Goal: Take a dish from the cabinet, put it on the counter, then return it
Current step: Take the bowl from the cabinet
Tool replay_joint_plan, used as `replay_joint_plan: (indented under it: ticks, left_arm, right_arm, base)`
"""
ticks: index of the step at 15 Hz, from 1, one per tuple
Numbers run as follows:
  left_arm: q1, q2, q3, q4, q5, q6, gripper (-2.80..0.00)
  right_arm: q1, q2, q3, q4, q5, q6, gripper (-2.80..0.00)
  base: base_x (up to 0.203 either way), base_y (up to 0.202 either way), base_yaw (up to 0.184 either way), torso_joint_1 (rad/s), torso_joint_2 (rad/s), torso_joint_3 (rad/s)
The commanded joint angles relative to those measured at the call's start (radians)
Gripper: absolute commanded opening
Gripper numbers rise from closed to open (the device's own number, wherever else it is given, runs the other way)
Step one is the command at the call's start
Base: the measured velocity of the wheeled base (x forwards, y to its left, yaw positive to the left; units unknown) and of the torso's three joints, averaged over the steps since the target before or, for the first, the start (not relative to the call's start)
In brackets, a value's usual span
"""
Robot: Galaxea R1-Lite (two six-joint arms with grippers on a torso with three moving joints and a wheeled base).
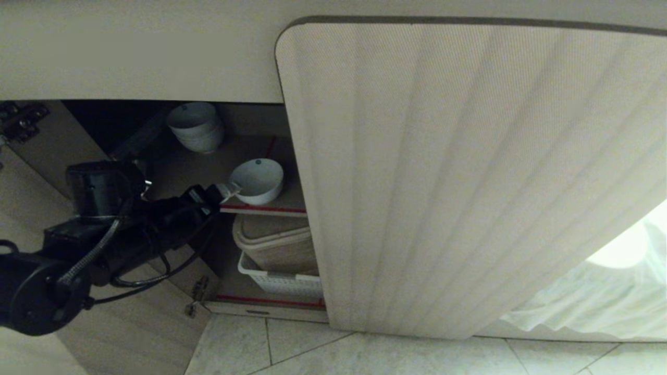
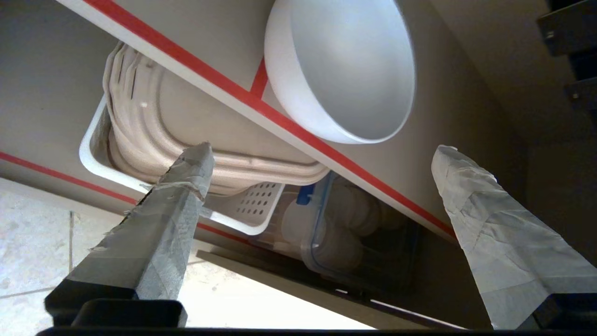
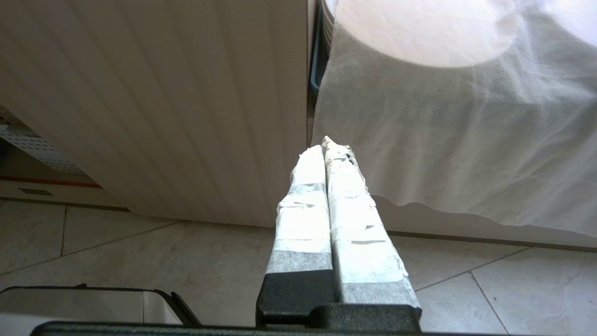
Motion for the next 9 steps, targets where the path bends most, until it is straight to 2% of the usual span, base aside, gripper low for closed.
replay_joint_plan:
  ticks: [1, 4, 7, 9]
  left_arm:
    - [0.000, 0.037, -0.020, 0.000, -0.001, -0.004, 0.00]
    - [0.000, 0.061, -0.046, 0.010, -0.001, -0.002, 0.00]
    - [0.000, 0.075, -0.106, 0.080, -0.001, 0.016, 0.00]
    - [0.003, 0.096, -0.139, 0.089, -0.001, 0.020, 0.00]
  right_arm:
    - [0.000, 0.000, 0.000, 0.000, 0.000, 0.000, -2.80]
    - [0.000, 0.000, 0.000, 0.000, 0.000, 0.000, -2.80]
    - [0.000, 0.000, 0.000, 0.000, 0.000, 0.000, -2.80]
    - [0.001, 0.000, 0.000, 0.000, 0.000, 0.000, -2.80]
  base:
    - [0.000, 0.000, 0.000, 0.000, 0.00, 0.000]
    - [0.000, 0.000, 0.000, 0.000, 0.00, 0.000]
    - [0.000, 0.000, 0.000, 0.000, 0.00, 0.000]
    - [0.000, 0.000, 0.000, 0.000, 0.00, 0.000]
